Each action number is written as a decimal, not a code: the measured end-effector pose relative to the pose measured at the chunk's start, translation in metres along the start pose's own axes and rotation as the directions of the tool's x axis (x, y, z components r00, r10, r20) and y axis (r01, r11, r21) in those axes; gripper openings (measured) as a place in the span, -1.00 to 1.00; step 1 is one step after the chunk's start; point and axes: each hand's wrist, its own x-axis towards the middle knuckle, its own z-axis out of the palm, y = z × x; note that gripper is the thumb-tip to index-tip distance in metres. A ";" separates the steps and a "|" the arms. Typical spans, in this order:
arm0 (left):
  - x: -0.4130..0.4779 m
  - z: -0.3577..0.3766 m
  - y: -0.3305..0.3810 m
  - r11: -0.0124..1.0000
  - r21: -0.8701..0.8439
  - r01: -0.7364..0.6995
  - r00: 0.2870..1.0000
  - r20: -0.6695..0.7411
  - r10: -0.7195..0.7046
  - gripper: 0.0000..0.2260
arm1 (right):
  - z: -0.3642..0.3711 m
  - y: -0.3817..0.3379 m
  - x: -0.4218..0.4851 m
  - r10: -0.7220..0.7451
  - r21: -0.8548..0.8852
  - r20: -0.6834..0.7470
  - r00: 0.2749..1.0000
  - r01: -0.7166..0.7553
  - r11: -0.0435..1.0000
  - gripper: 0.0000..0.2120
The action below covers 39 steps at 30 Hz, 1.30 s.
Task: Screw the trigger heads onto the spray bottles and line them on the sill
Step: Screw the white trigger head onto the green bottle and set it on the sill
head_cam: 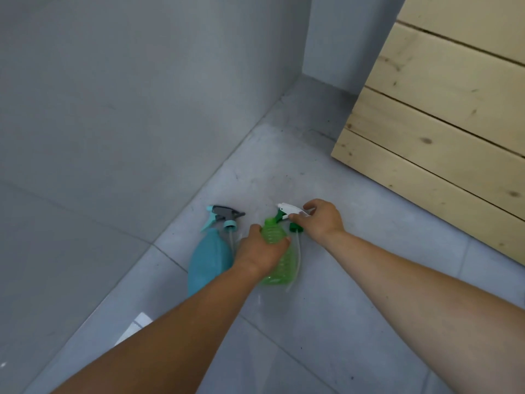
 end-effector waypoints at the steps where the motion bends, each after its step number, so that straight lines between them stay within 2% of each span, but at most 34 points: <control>1: -0.001 0.000 0.000 1.000 -0.011 -0.001 1.000 -0.002 0.001 -0.55 | 0.001 0.000 0.001 0.005 0.007 0.006 1.000 -0.005 1.000 -0.44; 6: -0.009 0.004 0.000 0.997 -0.078 0.028 0.999 0.016 -0.027 -0.54 | 0.002 -0.003 -0.002 0.004 0.052 0.039 0.999 -0.006 0.999 -0.56; 9: -0.015 0.004 0.000 0.992 -0.116 0.048 0.998 0.039 -0.044 -0.48 | -0.003 -0.004 -0.006 0.007 0.159 0.051 0.999 -0.015 0.987 -0.71; 12: -0.027 -0.001 0.006 0.991 -0.133 0.029 0.998 0.060 -0.021 -0.51 | -0.020 -0.005 -0.016 0.026 0.293 0.074 0.997 -0.047 0.955 -0.83; 17: -0.068 -0.016 0.030 0.989 -0.148 -0.015 0.989 0.143 0.036 -0.48 | -0.075 -0.014 -0.053 0.003 0.327 0.053 0.999 -0.020 0.945 -0.88; 19: -0.095 -0.024 0.044 0.985 -0.165 -0.049 0.981 0.177 0.079 -0.57 | -0.103 -0.021 -0.073 -0.023 0.338 0.034 0.999 0.011 0.941 -0.87; 23: -0.147 -0.043 0.072 0.966 -0.205 -0.159 0.963 0.182 0.197 -0.39 | -0.161 -0.039 -0.123 -0.106 0.350 -0.001 0.994 0.099 0.931 -0.80; 25: -0.173 -0.057 0.086 0.940 -0.250 -0.230 0.945 0.174 0.277 -0.45 | -0.189 -0.051 -0.153 -0.164 0.325 -0.025 0.986 0.163 0.932 -0.83; 29: -0.227 -0.086 0.109 0.904 -0.282 -0.321 0.902 0.201 0.383 -0.47 | -0.242 -0.076 -0.208 -0.251 0.282 -0.126 0.960 0.277 0.919 -0.80; 33: -0.275 -0.106 0.109 0.897 -0.289 -0.334 0.879 0.248 0.407 -0.27 | -0.290 -0.103 -0.268 -0.319 0.365 -0.269 0.909 0.403 0.839 -0.82; 39: -0.326 -0.119 0.097 0.863 -0.286 -0.416 0.828 0.272 0.490 -0.42 | -0.332 -0.125 -0.347 -0.336 0.463 -0.521 0.785 0.591 0.661 -0.95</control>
